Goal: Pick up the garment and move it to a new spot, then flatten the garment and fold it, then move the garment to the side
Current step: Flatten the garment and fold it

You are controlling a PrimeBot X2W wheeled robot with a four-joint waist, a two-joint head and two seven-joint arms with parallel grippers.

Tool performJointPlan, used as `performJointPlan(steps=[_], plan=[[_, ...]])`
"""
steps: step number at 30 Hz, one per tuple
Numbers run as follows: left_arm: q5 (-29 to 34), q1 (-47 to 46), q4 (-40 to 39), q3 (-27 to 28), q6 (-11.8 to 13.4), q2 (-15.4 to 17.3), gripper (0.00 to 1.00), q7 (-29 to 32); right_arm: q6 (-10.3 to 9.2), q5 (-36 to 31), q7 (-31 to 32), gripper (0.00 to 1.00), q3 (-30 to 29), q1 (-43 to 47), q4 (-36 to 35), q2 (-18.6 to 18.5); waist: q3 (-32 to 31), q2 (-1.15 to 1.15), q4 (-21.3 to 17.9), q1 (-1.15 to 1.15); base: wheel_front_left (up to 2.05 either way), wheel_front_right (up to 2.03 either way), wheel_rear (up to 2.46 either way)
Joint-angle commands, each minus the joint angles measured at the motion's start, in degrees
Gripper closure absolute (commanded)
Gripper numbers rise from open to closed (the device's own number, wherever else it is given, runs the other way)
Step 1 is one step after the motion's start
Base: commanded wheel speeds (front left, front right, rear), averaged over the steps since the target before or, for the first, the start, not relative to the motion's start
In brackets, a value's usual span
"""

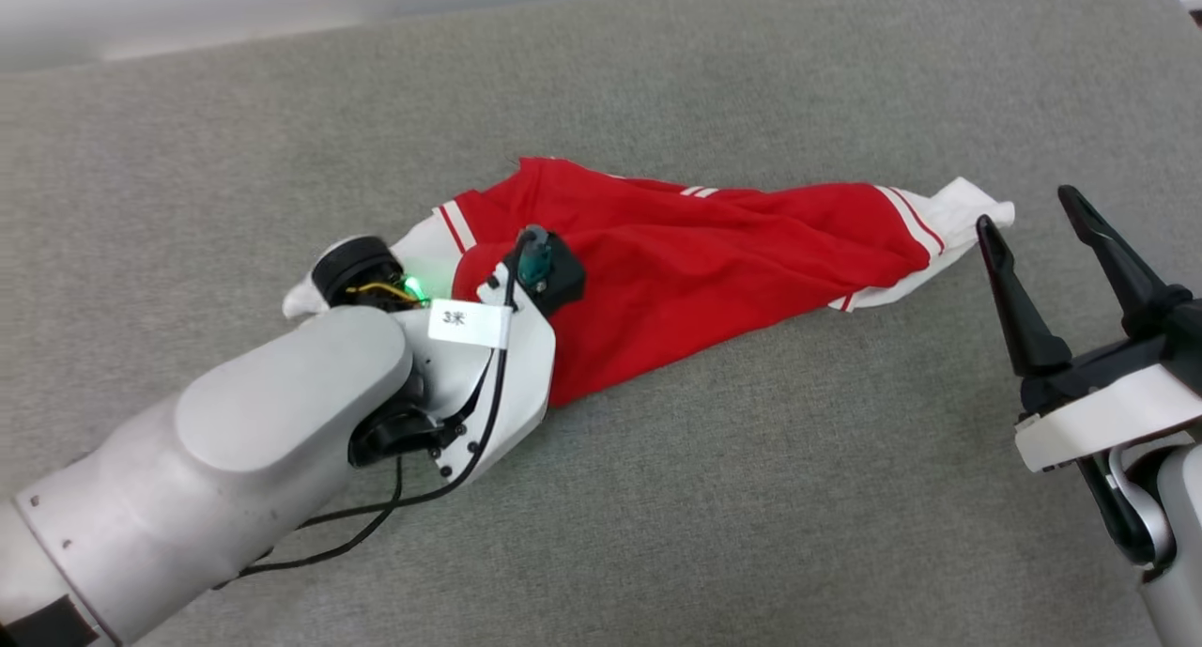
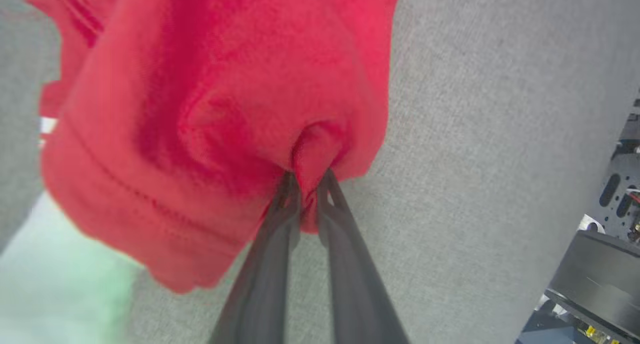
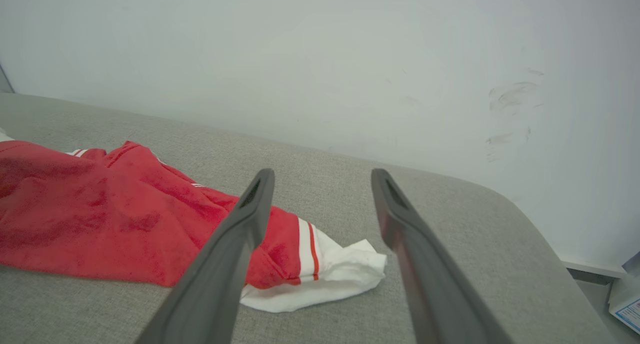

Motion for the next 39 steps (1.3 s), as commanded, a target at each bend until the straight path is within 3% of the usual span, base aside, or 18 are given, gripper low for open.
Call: performJointPlan(steps=[1,7,11,21,28,29,30,39], plan=[[-0.77,-1.49,-1.07,0.08,-0.04,0.66,1.00,-2.16,-0.04,0.60,-0.46,0.00,-0.50,0.93,0.42,-0.40,-1.84,0.00,1.12,0.00,0.00,0.00,0.00],[-0.61,-0.38,-7.23,-0.01,-0.05,2.59,1.00,-6.42,-0.04,0.80,-1.15,0.00,-2.70,2.54,1.10,0.00,-5.72,0.00,2.67,0.00,0.00,0.00,0.00],[0.19,5.24,-12.77,0.00,-0.04,2.94,1.00,-4.95,-0.04,0.90,-1.34,0.00,-4.11,3.68,1.02,0.62,-7.66,0.00,3.15,0.00,0.00,0.00,0.00],[4.86,24.99,-17.30,0.01,-0.05,-0.64,1.00,0.08,-0.04,0.25,-1.16,0.00,-5.85,6.15,0.10,1.76,-7.92,0.00,2.66,0.00,0.00,0.00,0.00],[6.36,28.76,-17.37,0.02,-0.05,-1.77,1.00,0.33,-0.04,-0.10,-0.59,0.00,-6.93,6.84,-0.30,2.06,-7.90,0.00,2.78,0.00,0.00,0.00,0.00],[6.67,27.91,-17.07,0.04,-0.05,-1.82,0.56,-0.99,-0.04,-0.12,-0.45,0.00,-7.06,7.03,-0.33,2.12,-8.18,0.00,2.92,0.00,0.00,0.00,0.00],[7.05,26.77,-16.72,0.10,-0.04,-1.79,0.00,-2.47,-0.04,-0.28,-0.37,0.00,-7.23,7.25,-0.35,2.18,-8.55,0.00,3.09,0.00,0.00,0.00,0.00],[4.68,18.44,-18.18,5.17,-0.04,1.66,0.00,-10.23,-0.04,-0.73,0.67,0.00,-8.79,9.51,-1.29,2.62,-11.39,0.00,4.26,0.00,0.00,0.00,0.00]])
